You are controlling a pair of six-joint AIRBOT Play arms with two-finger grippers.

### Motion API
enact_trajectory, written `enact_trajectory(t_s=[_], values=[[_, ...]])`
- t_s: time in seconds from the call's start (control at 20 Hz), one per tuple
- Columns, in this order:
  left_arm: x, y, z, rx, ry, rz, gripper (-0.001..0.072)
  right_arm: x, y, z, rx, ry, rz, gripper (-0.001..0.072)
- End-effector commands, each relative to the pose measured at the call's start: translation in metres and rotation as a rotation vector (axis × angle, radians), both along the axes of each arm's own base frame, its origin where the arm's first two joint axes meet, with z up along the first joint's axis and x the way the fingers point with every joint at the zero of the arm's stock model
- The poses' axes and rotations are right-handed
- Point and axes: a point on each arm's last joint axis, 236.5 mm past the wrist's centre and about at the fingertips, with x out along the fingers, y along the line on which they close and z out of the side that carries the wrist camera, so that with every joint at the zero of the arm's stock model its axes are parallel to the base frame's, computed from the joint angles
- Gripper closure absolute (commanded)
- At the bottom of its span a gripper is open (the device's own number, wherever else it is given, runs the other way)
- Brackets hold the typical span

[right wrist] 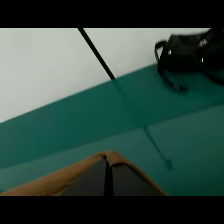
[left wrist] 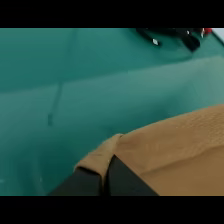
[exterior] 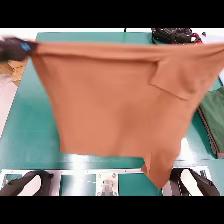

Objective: Fold the shirts.

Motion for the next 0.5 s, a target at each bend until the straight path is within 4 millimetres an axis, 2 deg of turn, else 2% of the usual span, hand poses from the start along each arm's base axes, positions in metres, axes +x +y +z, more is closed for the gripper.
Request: enact_trajectory(t_s=[0.0,0.1,0.2,0.25,0.35,0.45], values=[[0.041,0.002,-0.119,-0.099,0.215,-0.015,0.0683,0.052,-0.009,-0.125,0.078,0.193,0.003,0.0695],[0.062,0.002,-0.163,-0.181,0.301,0.004,0.0683,0.081,-0.01,-0.18,0.132,0.282,-0.014,0.0696],[0.082,0.005,-0.192,-0.258,0.355,0.043,0.0683,0.109,-0.01,-0.226,0.145,0.352,-0.007,0.0697],[0.09,0.006,-0.202,-0.278,0.364,0.048,0.0683,0.121,-0.01,-0.242,0.153,0.379,0.001,0.0696],[0.106,0.008,-0.207,-0.309,0.358,0.071,0.0683,0.148,-0.01,-0.264,0.161,0.406,0.02,0.0696],[0.126,0.008,-0.209,-0.286,0.324,0.11,0.0683,0.175,-0.009,-0.272,0.166,0.4,0.039,0.0695]])
